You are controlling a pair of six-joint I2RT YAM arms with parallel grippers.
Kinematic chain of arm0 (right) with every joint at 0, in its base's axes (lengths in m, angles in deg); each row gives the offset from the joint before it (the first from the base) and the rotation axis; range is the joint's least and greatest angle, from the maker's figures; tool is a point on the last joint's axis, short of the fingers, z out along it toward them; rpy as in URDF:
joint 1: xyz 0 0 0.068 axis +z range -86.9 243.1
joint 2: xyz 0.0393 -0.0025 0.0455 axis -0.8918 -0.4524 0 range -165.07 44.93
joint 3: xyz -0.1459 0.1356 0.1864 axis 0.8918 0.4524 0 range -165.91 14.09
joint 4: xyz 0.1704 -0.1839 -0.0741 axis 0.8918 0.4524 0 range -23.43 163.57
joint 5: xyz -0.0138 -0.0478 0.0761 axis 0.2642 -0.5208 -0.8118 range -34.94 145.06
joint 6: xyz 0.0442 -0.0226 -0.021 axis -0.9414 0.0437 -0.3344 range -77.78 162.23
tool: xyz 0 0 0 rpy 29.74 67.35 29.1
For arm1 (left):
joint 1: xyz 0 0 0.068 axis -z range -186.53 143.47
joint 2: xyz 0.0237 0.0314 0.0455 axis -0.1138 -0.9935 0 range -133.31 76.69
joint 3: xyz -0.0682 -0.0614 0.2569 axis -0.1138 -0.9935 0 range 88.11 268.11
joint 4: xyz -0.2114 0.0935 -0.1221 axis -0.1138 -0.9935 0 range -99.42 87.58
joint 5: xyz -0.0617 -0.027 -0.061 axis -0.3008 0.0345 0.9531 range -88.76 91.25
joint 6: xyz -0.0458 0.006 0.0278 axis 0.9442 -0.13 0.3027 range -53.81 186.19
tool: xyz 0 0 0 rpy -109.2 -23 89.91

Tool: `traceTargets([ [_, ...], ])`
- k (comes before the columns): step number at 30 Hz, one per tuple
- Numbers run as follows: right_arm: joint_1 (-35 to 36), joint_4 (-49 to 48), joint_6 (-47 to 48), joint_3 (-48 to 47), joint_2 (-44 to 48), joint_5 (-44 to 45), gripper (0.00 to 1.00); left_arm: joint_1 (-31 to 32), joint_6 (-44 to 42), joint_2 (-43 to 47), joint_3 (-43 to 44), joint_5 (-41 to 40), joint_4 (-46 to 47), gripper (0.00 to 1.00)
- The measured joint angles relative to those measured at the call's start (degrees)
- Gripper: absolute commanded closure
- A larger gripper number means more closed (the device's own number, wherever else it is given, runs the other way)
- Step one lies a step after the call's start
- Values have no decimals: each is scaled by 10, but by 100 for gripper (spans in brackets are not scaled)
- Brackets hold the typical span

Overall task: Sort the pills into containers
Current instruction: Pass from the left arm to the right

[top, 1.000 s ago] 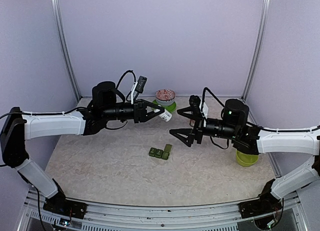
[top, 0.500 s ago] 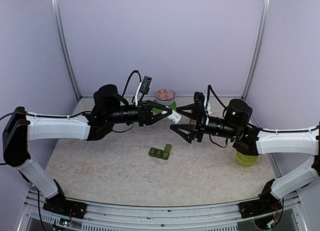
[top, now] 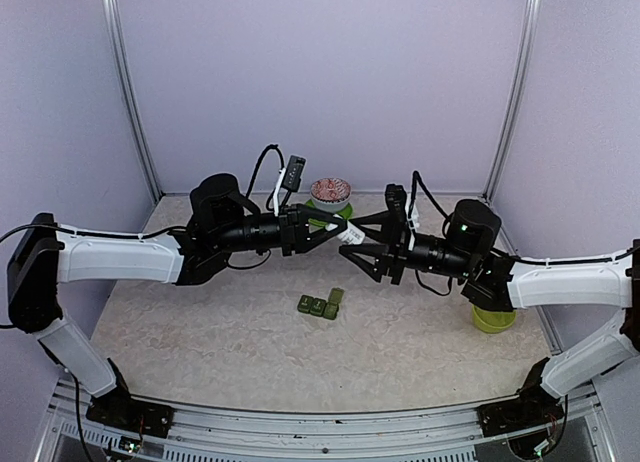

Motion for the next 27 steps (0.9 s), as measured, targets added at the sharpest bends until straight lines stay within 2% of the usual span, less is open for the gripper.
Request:
traceTargets([
  [13,0,-4,-1,0,-1,25,52,3,8,-1,-3,-9,10,92],
  [21,0,-5,0,0,-7,33,71,3,12,-10,-3,-10,11,92],
  [24,0,-5,-1,0,-8,34,69,3,14,-10,-4,-12,10,92],
  [27,0,-5,-2,0,-9,34,54,3,15,-10,-4,-14,10,92],
])
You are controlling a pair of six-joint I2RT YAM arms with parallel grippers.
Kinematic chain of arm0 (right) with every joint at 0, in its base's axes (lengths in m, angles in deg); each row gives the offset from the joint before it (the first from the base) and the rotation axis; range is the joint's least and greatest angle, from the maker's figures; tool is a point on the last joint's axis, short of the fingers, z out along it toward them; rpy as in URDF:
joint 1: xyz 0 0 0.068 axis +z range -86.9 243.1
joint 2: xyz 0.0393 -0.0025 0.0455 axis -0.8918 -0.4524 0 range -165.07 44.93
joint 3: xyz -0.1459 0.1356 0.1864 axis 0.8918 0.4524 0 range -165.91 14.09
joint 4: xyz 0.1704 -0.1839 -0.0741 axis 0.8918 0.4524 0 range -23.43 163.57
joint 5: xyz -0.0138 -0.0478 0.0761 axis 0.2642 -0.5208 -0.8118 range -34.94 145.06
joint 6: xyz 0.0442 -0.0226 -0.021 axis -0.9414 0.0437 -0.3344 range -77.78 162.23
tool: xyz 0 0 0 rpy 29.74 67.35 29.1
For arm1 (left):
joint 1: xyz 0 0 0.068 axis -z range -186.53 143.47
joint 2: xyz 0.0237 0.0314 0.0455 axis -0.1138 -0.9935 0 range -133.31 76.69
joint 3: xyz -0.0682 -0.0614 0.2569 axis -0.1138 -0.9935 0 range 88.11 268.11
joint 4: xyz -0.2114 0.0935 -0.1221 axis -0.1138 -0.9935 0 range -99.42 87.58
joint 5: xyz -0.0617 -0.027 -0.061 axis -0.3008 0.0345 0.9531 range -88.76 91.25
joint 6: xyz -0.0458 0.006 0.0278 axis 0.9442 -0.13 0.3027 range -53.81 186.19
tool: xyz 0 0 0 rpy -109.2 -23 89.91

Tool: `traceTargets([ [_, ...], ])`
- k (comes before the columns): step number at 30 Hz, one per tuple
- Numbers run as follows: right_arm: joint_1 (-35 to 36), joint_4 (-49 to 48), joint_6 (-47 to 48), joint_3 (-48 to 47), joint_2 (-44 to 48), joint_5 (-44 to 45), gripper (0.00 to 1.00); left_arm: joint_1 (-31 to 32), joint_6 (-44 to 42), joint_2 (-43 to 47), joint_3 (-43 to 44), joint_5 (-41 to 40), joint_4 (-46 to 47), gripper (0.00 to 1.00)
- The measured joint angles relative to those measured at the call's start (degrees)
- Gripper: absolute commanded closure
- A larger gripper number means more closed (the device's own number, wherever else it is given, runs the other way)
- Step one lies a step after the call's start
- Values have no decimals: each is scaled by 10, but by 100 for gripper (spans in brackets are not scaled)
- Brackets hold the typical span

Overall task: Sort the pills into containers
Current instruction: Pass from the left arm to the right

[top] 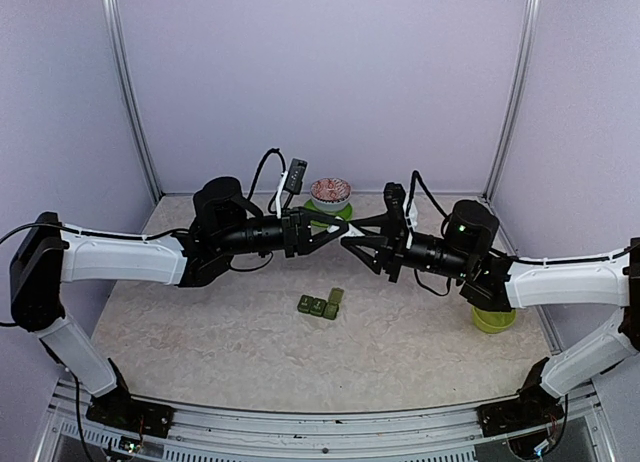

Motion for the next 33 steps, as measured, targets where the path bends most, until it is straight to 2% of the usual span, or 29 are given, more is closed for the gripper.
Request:
traceTargets([
  [6,0,0,-1,0,-3,1,50,1,0,0,-1,-2,1,92],
  [12,0,0,-1,0,-3,1,54,1,0,0,-2,-2,4,92],
  [20,0,0,-4,0,-11,0,74,0,3,0,-2,-2,5,91],
  [25,0,-5,-7,0,-10,-2,78,0,7,0,-2,-2,9,89],
  [28,0,-11,-8,5,-9,-2,72,1,6,0,-2,-2,10,89],
  [30,0,-12,-9,7,-7,-2,58,1,6,0,-2,-2,10,89],
  [31,0,-12,-9,7,-6,-2,55,1,6,0,-2,-2,10,89],
  [33,0,-13,-13,7,-6,-4,54,2,6,0,-2,-2,10,89],
])
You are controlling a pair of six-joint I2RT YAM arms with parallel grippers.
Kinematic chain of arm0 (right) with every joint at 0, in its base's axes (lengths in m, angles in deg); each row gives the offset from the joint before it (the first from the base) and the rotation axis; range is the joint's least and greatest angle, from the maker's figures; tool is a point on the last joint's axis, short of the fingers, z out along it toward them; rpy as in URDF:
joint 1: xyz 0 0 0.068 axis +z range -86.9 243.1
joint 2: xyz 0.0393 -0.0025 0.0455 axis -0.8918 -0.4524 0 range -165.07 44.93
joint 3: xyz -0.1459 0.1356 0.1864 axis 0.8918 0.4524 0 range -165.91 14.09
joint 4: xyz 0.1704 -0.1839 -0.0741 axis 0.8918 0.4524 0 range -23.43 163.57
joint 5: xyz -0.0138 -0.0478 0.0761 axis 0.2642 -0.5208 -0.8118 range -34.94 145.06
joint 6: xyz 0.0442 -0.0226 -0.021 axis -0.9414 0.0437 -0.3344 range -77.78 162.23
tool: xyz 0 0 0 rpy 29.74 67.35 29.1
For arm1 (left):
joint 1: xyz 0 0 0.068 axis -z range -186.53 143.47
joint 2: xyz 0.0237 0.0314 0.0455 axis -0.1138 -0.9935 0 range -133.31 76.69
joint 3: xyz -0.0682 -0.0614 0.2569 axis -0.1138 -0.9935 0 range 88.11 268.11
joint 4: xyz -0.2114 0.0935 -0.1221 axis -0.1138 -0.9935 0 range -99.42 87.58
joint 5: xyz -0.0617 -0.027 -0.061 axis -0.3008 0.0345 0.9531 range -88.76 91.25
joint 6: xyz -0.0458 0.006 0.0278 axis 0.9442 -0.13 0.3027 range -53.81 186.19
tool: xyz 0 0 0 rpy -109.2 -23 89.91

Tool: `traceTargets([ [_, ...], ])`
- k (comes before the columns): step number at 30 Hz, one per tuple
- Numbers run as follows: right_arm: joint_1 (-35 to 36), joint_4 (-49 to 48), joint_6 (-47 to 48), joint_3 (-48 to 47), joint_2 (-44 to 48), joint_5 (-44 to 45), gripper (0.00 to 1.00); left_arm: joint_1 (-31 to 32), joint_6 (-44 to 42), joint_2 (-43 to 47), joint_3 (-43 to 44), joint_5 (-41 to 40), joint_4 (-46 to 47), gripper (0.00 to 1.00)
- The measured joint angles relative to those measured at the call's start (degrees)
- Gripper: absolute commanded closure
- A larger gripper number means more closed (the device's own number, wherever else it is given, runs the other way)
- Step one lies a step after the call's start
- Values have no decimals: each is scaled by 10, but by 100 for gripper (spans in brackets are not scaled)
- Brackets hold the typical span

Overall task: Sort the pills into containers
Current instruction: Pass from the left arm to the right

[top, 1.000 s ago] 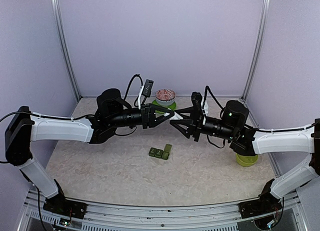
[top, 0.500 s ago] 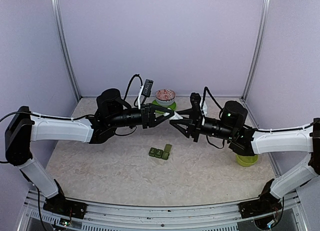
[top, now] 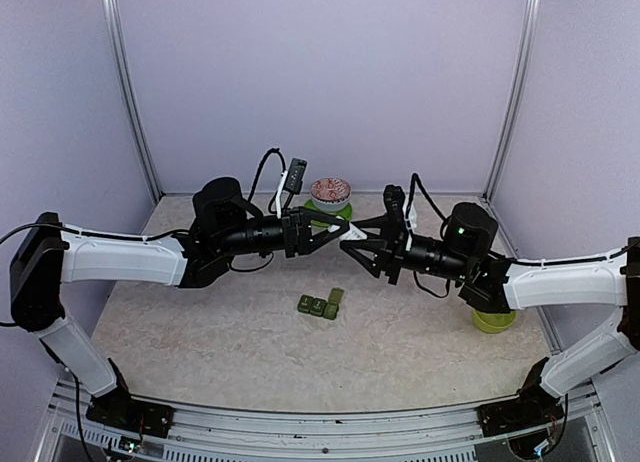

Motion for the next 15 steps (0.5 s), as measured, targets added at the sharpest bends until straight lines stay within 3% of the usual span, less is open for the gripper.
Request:
traceTargets([
  [15,0,-8,-5,0,1,0,61,0,0,0,0,0,1,89],
])
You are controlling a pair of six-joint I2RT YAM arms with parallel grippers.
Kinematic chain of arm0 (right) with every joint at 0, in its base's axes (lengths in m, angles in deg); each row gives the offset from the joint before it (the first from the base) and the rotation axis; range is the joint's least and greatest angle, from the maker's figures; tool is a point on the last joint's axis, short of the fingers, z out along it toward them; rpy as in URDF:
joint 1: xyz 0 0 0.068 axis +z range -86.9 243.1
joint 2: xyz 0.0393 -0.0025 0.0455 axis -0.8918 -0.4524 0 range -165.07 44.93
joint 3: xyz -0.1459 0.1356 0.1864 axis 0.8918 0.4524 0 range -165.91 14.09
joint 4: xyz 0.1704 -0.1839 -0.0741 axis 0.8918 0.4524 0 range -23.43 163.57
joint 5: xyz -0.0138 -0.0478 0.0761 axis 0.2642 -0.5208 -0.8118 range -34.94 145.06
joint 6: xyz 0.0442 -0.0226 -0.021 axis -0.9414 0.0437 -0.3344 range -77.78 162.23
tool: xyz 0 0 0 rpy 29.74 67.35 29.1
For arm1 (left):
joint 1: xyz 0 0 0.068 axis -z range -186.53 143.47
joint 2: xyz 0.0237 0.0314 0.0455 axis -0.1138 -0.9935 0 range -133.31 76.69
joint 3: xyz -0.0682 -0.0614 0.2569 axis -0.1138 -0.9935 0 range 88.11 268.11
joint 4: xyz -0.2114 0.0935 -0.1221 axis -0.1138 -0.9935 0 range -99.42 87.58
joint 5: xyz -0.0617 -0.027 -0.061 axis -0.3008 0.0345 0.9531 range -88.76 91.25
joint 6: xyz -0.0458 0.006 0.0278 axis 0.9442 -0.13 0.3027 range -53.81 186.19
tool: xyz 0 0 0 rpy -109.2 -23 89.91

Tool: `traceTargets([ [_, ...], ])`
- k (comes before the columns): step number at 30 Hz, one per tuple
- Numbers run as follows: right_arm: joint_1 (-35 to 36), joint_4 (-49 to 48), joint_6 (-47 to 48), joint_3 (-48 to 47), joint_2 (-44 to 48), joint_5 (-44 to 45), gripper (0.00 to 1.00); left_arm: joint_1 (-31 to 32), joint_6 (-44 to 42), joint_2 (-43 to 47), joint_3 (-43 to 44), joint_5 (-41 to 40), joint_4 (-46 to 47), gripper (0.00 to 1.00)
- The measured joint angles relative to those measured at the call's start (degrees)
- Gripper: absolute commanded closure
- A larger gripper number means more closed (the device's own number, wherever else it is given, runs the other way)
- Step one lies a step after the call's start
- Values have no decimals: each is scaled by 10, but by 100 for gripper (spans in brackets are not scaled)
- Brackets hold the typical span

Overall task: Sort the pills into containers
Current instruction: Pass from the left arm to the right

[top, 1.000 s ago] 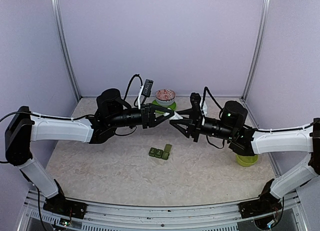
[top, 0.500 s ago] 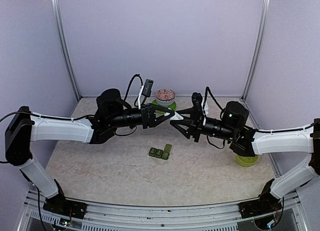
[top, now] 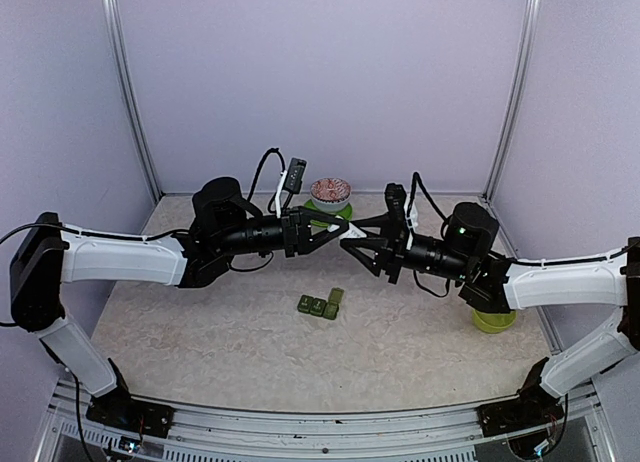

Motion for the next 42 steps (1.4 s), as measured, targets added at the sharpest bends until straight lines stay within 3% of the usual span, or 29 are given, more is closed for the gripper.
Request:
traceTargets([
  [4,0,-1,0,0,0,-1,77,0,0,0,0,0,0,81],
  [9,0,-1,-2,0,0,-5,80,0,2,0,-1,1,2,57],
  [12,0,0,-5,0,0,-8,80,0,0,1,-4,0,3,38],
  [16,0,4,-10,0,0,-16,79,-2,-13,9,-16,1,2,4],
  [17,0,9,-12,-1,0,-21,79,-2,-17,14,-21,1,1,1],
  [31,0,104,-83,-59,0,-161,78,-5,-170,136,-100,42,8,2],
  [42,0,157,-142,-99,1,-261,78,9,-339,171,-94,57,-99,20],
])
